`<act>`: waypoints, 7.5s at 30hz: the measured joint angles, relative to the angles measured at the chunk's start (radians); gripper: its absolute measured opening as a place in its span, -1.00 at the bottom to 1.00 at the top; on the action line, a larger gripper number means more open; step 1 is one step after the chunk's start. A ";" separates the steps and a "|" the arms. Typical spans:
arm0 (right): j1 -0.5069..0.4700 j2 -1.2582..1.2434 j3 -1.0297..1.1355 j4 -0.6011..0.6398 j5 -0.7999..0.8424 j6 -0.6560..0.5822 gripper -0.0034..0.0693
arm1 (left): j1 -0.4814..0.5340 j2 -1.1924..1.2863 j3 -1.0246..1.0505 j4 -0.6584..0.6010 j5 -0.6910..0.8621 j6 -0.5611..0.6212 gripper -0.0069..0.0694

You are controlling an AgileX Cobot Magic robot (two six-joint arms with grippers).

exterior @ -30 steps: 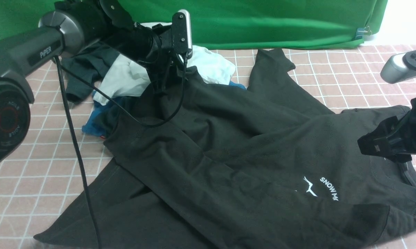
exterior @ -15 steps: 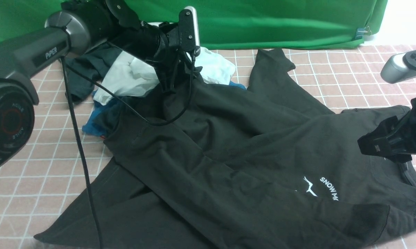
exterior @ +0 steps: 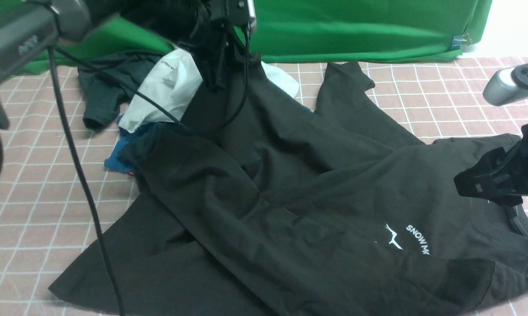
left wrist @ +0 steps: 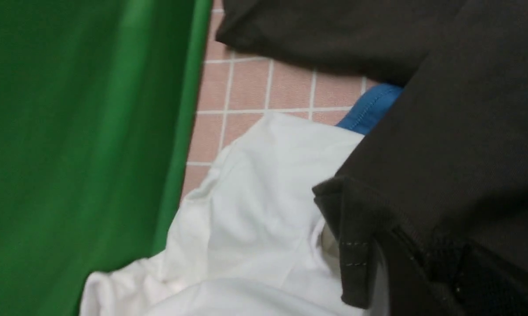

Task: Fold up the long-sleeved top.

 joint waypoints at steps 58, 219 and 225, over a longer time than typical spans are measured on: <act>0.118 0.313 0.234 -0.313 -0.244 0.677 -0.02 | 0.040 -0.459 0.427 0.043 0.115 -0.694 -0.80; 0.038 1.494 -1.720 0.018 -0.070 0.115 0.55 | 0.126 -1.192 1.299 0.402 0.394 -1.318 -0.79; 0.038 1.522 -1.721 0.017 -0.124 0.116 0.55 | 0.126 -1.192 1.299 0.402 0.394 -1.318 -0.79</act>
